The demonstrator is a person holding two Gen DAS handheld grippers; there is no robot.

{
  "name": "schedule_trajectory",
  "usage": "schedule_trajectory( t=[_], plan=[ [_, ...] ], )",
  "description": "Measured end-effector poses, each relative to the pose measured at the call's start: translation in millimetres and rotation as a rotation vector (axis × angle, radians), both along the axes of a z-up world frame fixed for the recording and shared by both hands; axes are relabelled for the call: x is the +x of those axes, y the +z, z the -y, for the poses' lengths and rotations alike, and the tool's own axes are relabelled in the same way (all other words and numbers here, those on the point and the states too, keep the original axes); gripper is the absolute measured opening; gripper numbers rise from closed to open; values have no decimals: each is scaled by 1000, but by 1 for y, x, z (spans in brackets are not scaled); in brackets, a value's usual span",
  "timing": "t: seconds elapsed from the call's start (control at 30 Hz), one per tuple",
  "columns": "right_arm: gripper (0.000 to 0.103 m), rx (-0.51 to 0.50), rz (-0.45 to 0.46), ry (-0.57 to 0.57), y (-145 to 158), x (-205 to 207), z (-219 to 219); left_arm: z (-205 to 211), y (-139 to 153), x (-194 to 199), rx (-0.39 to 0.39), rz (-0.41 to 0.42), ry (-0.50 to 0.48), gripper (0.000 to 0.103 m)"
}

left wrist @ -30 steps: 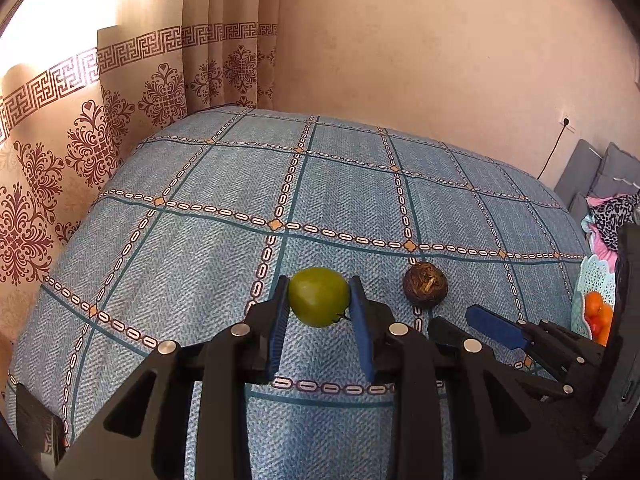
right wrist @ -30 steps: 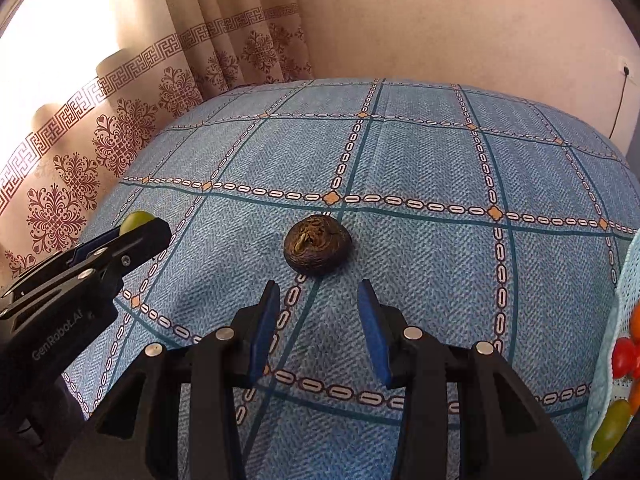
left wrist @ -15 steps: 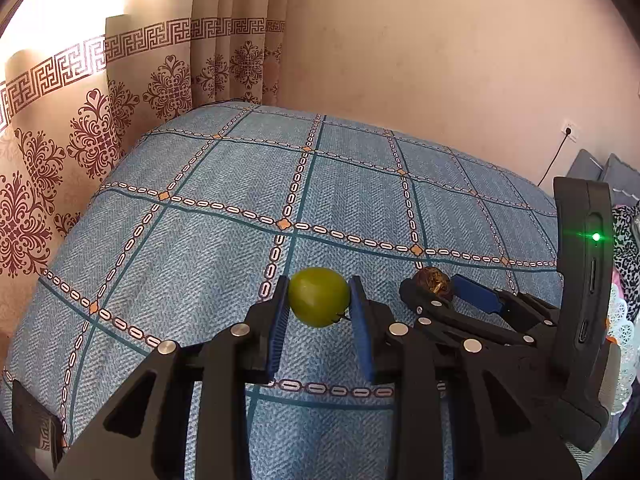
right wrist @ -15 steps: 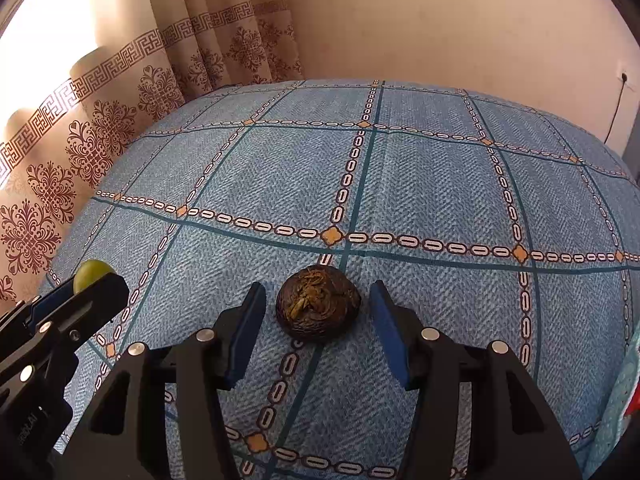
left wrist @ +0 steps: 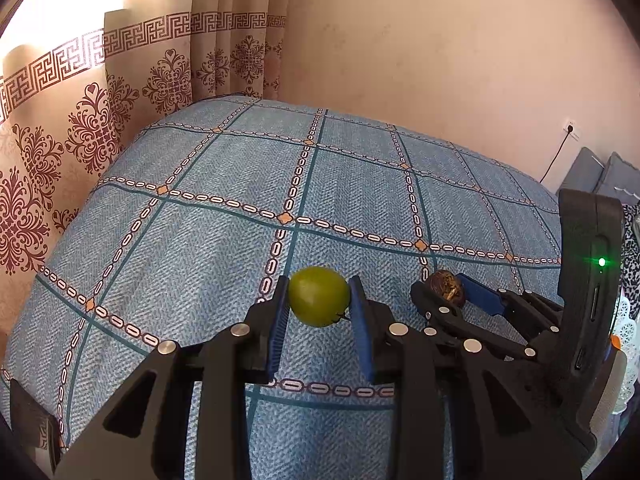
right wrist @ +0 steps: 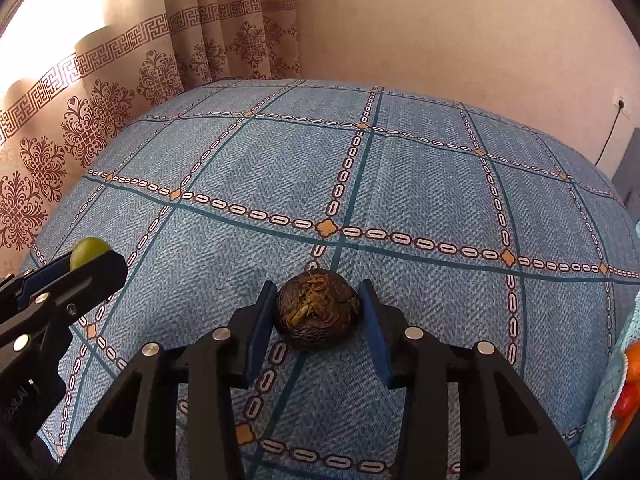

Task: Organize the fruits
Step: 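Carry the brown fruit with the right tool while the left tool carries the green fruit to the basket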

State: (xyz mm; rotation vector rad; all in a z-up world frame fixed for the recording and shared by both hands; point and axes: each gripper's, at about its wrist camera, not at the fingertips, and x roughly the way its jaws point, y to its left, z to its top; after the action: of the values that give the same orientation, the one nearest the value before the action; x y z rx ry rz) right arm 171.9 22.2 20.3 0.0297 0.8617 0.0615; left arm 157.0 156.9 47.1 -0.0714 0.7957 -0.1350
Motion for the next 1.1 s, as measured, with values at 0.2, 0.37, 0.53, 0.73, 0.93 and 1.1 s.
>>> schedule_trajectory(
  t=[0.2,0.37,0.53,0.73,0.93,1.1],
  plan=[
    [42,32,10,-15,6,-25,12,5,1,-2,3,7,-20,30],
    [42,60,33,-30,17,-51,21,10,4,-7,1,19,-37,30],
    [42,74,70,-44,31,-77,26,16,9,-14,-1,34,-60,30],
    [42,79,104,-59,45,-100,29,26,15,-24,-1,54,-96,30],
    [42,96,130,-89,56,-122,40,37,19,-33,2,73,-136,30],
    [42,105,151,-123,63,-140,53,49,22,-42,12,89,-174,30]
  ],
)
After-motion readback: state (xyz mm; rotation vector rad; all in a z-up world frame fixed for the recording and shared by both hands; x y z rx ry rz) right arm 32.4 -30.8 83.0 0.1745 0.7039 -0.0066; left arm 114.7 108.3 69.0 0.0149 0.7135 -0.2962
